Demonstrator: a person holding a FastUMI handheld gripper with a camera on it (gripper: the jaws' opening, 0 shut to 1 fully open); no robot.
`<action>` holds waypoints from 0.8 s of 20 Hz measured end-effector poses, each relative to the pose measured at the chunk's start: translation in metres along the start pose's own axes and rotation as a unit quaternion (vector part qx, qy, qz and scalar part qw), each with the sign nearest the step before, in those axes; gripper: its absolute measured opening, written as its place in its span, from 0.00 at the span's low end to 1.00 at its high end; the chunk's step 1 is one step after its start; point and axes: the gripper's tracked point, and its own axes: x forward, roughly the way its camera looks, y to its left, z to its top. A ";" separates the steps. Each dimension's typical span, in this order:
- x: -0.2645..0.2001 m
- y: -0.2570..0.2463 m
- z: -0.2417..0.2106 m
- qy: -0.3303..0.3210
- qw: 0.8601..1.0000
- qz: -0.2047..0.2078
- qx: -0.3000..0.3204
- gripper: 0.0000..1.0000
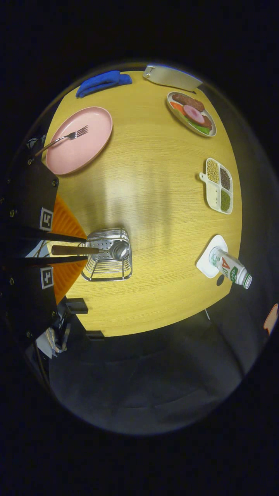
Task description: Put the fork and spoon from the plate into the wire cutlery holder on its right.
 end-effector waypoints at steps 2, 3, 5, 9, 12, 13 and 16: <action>-0.004 0.012 0.000 -0.003 1.000 0.004 -0.010 0.20; -0.005 0.019 0.000 -0.005 1.000 0.007 -0.015 0.20; -0.009 0.033 0.000 -0.009 1.000 0.012 -0.028 0.20; -0.013 0.058 -0.001 -0.012 0.999 0.019 -0.049 0.20; -0.018 0.073 -0.003 -0.014 0.998 0.022 -0.065 0.20; -0.019 0.078 -0.004 -0.015 0.997 0.023 -0.070 0.20; -0.022 0.097 -0.011 -0.017 0.996 0.029 -0.087 0.20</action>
